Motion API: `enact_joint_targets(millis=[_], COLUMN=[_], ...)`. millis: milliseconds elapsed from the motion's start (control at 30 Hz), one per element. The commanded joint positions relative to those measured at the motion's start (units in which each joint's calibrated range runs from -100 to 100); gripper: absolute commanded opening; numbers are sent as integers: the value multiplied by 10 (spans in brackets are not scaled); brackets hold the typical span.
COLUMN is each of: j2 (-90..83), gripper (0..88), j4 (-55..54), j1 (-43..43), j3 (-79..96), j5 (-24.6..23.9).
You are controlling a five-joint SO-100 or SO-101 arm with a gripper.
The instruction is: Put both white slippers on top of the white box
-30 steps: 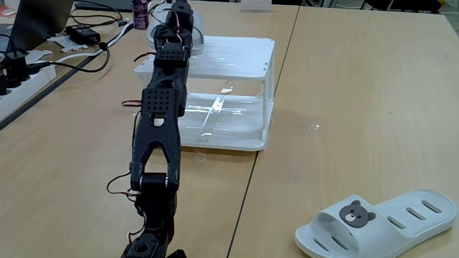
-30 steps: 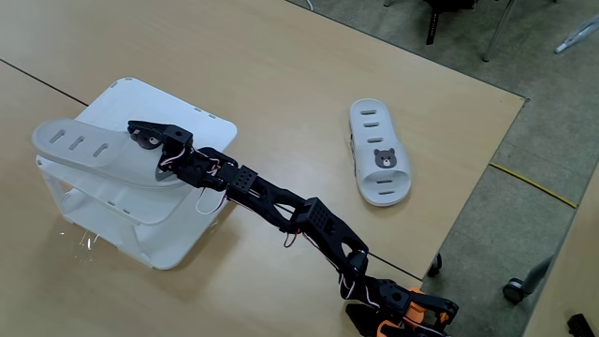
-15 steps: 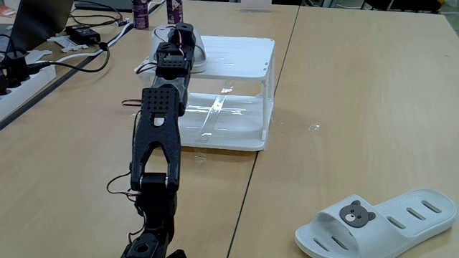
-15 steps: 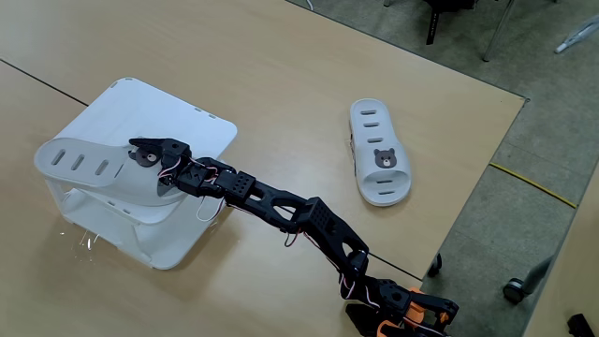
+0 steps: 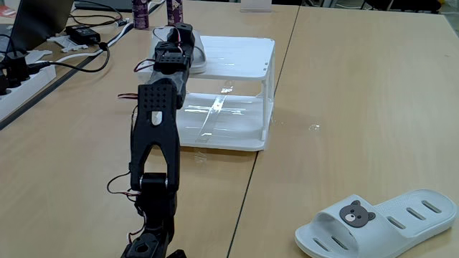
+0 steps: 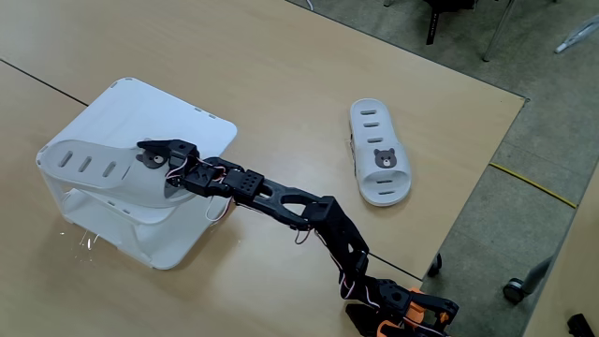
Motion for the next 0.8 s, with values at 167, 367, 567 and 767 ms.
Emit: enact_joint_targets(millis=[167, 367, 567, 767], j2=[-72, -106, -154, -173], gripper=[219, 219, 219, 223], j4=[7, 61, 113, 178], j1=[-1, -3, -3, -2], j3=[-11, -7, -8, -8], j5=[4, 4, 4, 4])
